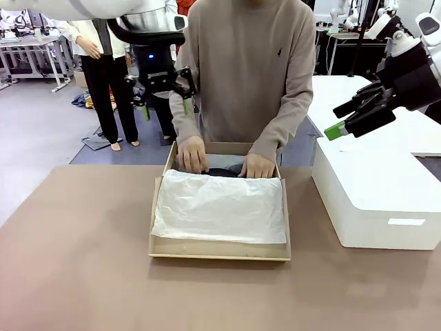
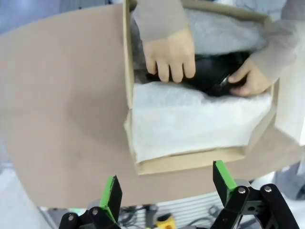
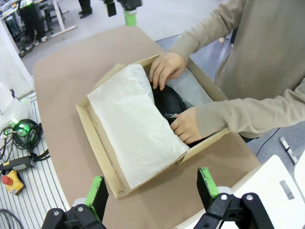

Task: Pack the shoes into the box.
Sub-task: Close the Shoes Box.

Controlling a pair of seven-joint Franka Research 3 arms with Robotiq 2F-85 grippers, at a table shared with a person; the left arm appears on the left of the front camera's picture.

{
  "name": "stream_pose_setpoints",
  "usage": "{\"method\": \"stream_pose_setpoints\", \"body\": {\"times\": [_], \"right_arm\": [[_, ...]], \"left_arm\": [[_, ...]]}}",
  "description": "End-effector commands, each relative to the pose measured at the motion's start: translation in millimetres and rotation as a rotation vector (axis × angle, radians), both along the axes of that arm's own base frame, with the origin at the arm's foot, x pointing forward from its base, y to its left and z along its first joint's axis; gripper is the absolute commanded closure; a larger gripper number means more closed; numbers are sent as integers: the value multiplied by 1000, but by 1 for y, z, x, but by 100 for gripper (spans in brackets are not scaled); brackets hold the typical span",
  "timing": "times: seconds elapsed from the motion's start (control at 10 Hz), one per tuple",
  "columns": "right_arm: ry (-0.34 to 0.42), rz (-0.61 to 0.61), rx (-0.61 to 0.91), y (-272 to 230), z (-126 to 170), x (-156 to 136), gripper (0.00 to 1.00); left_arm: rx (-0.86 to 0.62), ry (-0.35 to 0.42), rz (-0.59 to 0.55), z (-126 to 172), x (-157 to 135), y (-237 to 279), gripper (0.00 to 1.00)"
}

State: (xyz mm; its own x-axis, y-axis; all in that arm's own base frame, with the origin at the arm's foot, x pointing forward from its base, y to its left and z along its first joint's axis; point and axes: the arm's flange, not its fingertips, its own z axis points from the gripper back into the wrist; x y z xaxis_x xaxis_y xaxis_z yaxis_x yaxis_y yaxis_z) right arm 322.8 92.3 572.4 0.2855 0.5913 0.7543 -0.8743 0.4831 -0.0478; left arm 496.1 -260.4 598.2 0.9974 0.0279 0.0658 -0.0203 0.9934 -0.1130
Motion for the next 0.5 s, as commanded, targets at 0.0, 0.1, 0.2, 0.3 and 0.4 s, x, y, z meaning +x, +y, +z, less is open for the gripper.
{"method": "stream_pose_setpoints", "body": {"times": [0.0, 0.1, 0.2, 0.3, 0.4], "right_arm": [[-6, 16, 19, 0, 0, 2, 0], [-6, 16, 19, 0, 0, 2, 0], [-6, 16, 19, 0, 0, 2, 0], [-6, 16, 19, 0, 0, 2, 0], [-6, 16, 19, 0, 0, 2, 0]], "left_arm": [[25, -12, -115, -5, -13, 24, 0], [-58, -42, 13, -1, -10, 24, 0], [17, 4, -67, -2, -4, 10, 0], [17, 4, -67, -2, -4, 10, 0], [17, 4, -67, -2, -4, 10, 0]]}}
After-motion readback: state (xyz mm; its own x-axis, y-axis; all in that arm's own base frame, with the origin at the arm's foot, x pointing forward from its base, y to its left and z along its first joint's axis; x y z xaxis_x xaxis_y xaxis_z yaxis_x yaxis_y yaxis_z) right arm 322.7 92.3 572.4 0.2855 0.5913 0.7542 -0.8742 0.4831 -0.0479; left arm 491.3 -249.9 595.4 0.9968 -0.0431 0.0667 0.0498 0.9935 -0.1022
